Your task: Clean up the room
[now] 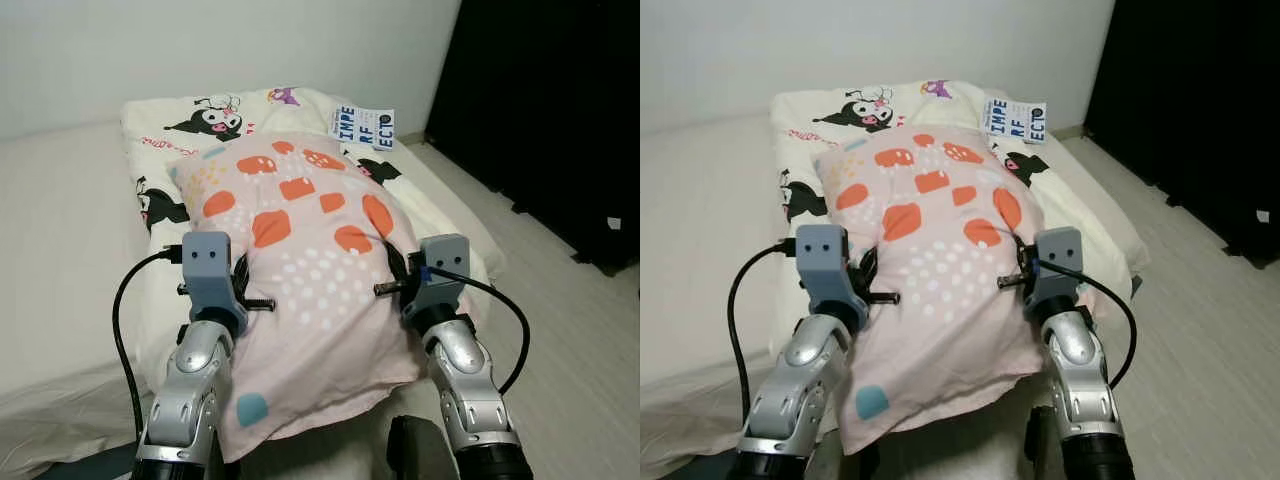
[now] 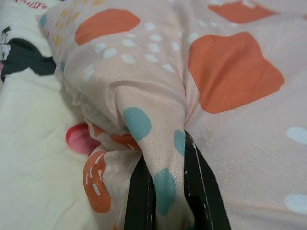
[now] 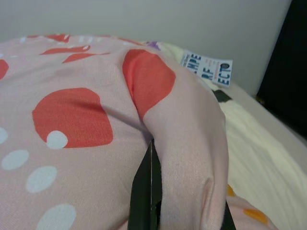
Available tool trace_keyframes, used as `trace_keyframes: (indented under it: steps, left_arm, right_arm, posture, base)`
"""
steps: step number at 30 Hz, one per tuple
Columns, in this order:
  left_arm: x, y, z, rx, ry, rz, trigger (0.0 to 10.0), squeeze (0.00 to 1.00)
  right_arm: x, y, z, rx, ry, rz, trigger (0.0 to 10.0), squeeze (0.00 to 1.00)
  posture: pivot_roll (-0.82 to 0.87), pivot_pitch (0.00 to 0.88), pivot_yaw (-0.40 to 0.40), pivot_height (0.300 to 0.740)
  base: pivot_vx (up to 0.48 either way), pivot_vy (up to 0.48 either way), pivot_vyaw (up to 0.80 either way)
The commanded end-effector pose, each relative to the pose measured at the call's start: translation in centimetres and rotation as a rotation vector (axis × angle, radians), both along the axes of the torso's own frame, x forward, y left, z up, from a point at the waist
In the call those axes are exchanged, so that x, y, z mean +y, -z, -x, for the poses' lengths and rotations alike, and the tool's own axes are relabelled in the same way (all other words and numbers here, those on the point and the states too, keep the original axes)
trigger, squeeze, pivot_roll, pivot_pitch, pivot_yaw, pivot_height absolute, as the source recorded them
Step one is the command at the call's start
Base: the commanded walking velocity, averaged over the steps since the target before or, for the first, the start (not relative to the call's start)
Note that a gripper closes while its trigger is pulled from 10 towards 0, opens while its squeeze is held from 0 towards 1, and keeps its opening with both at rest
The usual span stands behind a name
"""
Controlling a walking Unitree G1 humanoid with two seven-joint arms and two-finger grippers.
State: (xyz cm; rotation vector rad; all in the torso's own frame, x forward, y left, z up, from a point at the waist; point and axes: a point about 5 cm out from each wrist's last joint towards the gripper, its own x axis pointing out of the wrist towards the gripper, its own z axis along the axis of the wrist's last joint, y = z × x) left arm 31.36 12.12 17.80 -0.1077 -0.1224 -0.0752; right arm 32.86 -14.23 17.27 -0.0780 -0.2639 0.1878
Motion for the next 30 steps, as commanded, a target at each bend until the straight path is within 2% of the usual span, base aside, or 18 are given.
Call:
trace_keyframes:
  steps: [1,4,5,7,11,16,30]
  left_arm:
    - [-0.3,0.0,0.4,-0.003,-0.011,-0.03,10.0,0.0]
    - [-0.2,0.0,0.4,-0.002,-0.014,-0.032,10.0,0.0]
    - [-0.6,-0.2,0.5,-0.011,0.022,-0.047,10.0,0.0]
    - [-0.6,-0.2,0.5,-0.011,0.022,-0.047,10.0,0.0]
    - [-1.2,-0.9,0.8,-0.041,0.093,-0.023,10.0,0.0]
    - [-0.8,-1.1,0.7,-0.063,0.073,-0.055,10.0,0.0]
    - [-0.5,-1.0,0.8,-0.067,0.06,-0.064,10.0,0.0]
  right_arm:
    - [0.1,-0.4,0.4,-0.015,-0.002,-0.015,10.0,0.0]
    - [0.1,-0.4,0.4,-0.013,-0.001,-0.016,10.0,0.0]
    - [0.1,-0.3,0.6,-0.012,-0.006,-0.02,10.0,0.0]
    - [0.1,-0.3,0.6,-0.012,-0.006,-0.02,10.0,0.0]
    - [0.1,-0.2,0.9,-0.015,-0.013,-0.037,10.0,0.0]
    - [0.1,-0.1,1.0,-0.008,-0.008,-0.039,10.0,0.0]
    - [0.1,0.1,1.1,0.013,-0.009,-0.036,10.0,0.0]
  posture:
    - [0.0,0.161,0.01,0.553]
    - [-0.01,0.162,0.011,0.553]
    - [0.0,0.162,0.011,0.558]
    - [0.0,0.162,0.011,0.558]
    - [0.0,0.166,0.012,0.573]
    - [0.0,0.164,0.013,0.588]
    - [0.0,0.165,0.01,0.623]
  base:
    - [0.0,0.0,0.0]
    - [0.0,0.0,0.0]
    - [0.0,0.0,0.0]
    - [0.0,0.0,0.0]
    - [0.0,0.0,0.0]
    - [0.0,0.0,0.0]
    - [0.0,0.0,0.0]
